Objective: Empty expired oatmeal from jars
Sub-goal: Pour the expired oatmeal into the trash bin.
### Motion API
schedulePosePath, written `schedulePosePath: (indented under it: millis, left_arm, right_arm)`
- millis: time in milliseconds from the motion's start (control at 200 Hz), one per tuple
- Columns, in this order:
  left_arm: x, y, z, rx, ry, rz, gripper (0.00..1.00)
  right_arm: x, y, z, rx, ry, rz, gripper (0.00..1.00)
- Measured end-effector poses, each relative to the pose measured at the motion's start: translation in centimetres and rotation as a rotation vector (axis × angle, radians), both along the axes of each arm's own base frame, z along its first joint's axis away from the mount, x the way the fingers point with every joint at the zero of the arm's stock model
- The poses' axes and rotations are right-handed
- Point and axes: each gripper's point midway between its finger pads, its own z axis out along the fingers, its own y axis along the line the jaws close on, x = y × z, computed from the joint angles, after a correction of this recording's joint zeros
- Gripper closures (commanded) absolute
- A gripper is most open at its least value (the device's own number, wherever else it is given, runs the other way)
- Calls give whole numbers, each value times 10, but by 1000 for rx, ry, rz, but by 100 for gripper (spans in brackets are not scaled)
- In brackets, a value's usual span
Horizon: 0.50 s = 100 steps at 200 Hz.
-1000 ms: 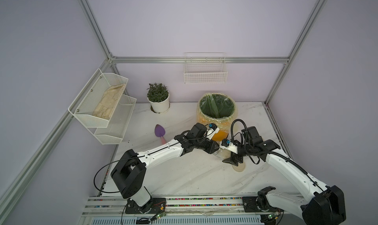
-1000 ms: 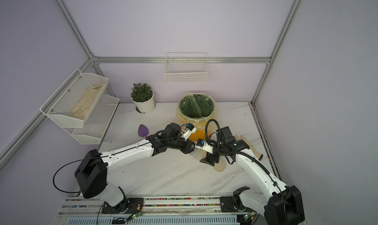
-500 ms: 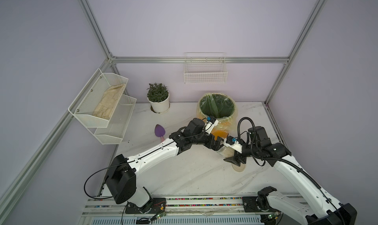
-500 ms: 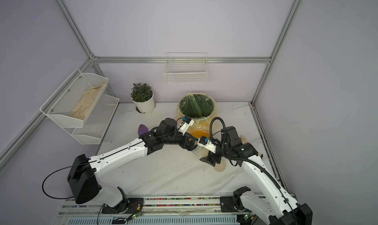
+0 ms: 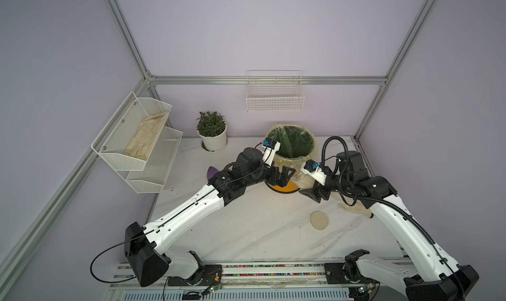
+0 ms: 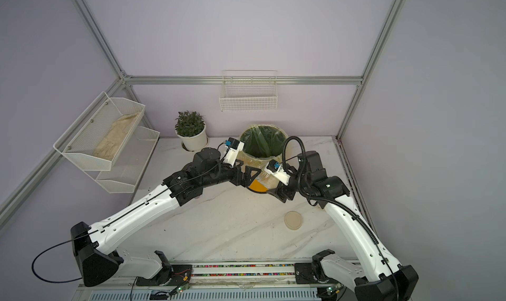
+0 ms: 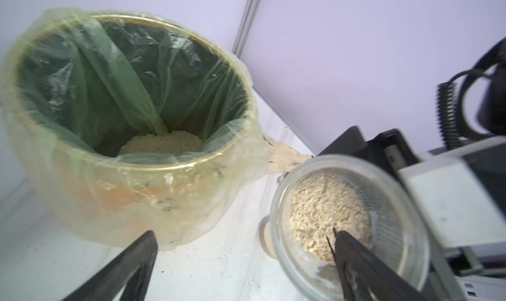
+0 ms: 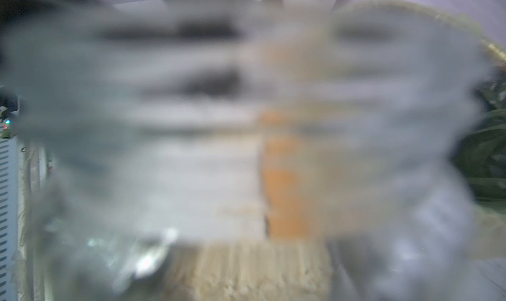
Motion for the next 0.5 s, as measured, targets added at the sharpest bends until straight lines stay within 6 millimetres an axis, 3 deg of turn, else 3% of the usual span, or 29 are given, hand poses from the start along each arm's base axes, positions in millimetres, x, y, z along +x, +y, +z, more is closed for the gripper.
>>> schedulePosePath:
  millis: [150, 500]
  left_arm:
    - [15, 24, 4, 17, -17, 81, 0]
    - [27, 35, 3, 55, -38, 113, 0]
  right_arm:
    - [31, -7, 23, -69, -57, -64, 100]
    - [101, -21, 71, -230, -165, -163, 100]
